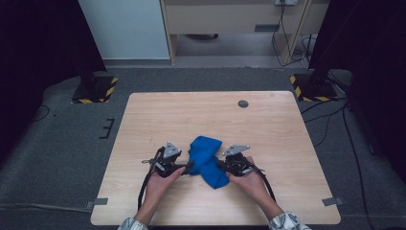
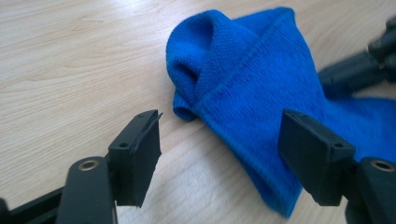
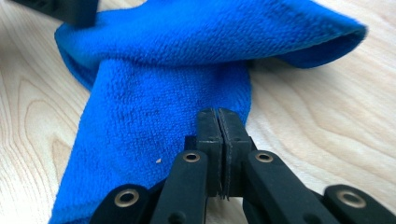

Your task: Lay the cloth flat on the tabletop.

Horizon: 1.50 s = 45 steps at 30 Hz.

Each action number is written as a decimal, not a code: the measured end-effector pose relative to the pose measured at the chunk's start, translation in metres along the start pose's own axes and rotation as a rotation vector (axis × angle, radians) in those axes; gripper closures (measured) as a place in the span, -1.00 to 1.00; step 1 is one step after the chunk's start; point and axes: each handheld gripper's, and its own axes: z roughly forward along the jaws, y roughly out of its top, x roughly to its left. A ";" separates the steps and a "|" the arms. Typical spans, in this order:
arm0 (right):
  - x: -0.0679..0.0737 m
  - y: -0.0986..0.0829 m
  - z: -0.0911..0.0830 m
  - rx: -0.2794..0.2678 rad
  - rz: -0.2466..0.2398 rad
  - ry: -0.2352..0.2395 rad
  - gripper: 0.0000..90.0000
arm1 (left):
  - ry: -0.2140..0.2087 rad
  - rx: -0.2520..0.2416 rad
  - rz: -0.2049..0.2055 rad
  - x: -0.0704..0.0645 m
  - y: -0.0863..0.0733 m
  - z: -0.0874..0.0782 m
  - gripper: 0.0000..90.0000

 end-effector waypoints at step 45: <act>-0.004 -0.007 -0.013 0.029 -0.004 -0.041 0.98 | 0.043 0.037 0.055 0.005 0.002 0.005 0.98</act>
